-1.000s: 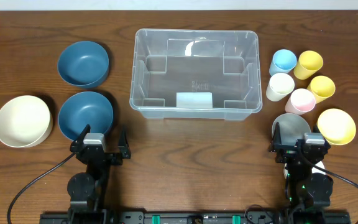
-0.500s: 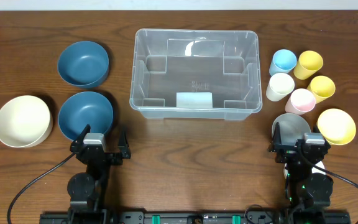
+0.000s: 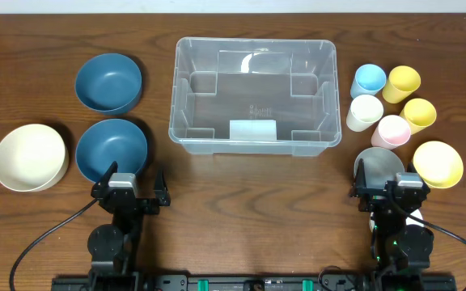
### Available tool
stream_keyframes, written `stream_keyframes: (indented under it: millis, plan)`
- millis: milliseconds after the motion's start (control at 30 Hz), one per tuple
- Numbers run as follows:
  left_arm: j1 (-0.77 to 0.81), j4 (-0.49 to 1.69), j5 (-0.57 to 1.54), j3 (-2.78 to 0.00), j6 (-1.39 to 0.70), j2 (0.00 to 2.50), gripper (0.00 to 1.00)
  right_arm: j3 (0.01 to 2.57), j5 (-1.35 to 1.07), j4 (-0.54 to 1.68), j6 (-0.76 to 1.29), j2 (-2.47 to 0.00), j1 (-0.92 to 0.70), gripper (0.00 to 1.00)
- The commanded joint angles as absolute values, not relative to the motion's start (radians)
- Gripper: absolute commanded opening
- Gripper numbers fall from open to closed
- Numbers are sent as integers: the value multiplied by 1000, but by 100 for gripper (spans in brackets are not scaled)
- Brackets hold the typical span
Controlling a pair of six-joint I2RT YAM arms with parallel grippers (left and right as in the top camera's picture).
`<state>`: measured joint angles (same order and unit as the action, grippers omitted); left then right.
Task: Pack container
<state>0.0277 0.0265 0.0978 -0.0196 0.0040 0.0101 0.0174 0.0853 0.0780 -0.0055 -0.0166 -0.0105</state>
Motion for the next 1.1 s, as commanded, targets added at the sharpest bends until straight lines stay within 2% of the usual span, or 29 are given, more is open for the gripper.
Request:
stream_keyframes:
  millis: [0, 567, 700, 867, 1067]
  plan:
    - [22, 63, 112, -4, 17, 4, 98, 11, 81, 78, -16, -6, -5, 99]
    - [22, 63, 112, -4, 17, 4, 98, 11, 104, 36, -16, -6, -5, 99]
    - [22, 63, 112, -4, 17, 4, 98, 25, -10, -15, -39, -6, -5, 99]
    - [22, 63, 112, -4, 17, 4, 98, 176, -66, 134, -42, -61, -5, 99]
    - [22, 63, 112, -4, 17, 4, 98, 554, -131, 394, -43, -354, -5, 99]
